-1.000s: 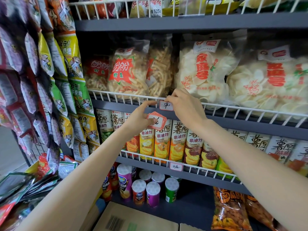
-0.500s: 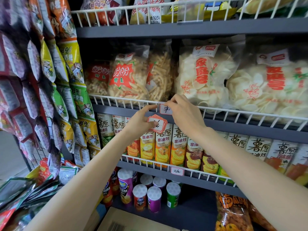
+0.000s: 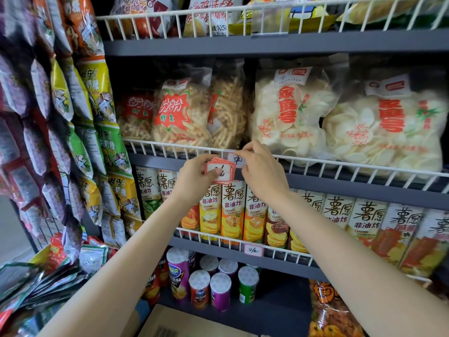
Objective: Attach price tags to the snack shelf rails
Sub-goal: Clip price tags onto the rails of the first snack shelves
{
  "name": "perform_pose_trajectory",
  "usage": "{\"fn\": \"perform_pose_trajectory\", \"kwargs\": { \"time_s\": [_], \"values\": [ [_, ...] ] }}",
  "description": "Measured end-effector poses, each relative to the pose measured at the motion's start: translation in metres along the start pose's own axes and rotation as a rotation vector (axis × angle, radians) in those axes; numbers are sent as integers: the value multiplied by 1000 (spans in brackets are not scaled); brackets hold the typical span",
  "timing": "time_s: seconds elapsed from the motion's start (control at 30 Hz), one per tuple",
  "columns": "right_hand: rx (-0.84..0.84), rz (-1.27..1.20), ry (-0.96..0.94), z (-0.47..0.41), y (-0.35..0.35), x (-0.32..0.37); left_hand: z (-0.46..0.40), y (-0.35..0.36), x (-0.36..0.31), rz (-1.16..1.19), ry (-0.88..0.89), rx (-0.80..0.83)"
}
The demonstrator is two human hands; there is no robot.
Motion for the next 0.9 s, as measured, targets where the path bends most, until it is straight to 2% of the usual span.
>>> {"fn": "perform_pose_trajectory", "kwargs": {
  "time_s": [0.13, 0.2, 0.27, 0.33, 0.57, 0.9],
  "values": [
    [-20, -184, 52, 4, -7, -5, 7, 2, -3, 115, -26, -57],
    [-41, -453, 174, 8, -12, -12, 10, 6, -8, 175, -35, -49],
    [19, -758, 283, 16, -11, -16, 14, 13, -10, 205, -30, -16],
    [97, -921, 323, 25, -10, -15, 17, 20, -12, 202, -30, 22],
    [66, -1037, 405, 32, -29, -39, 13, 36, -31, 71, -6, 58],
    [30, -1088, 757, 31, -89, -59, 10, 47, -88, -32, -108, 164]
  ]
}}
Point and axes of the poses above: each hand's wrist, its own z-axis away from the middle knuckle, its own y-axis out of the palm, x = y × z, the point moved 7 cm from there along -z, towards the middle knuckle, and after that the axes turned 9 degrees about -z, right-handed, at the moved point
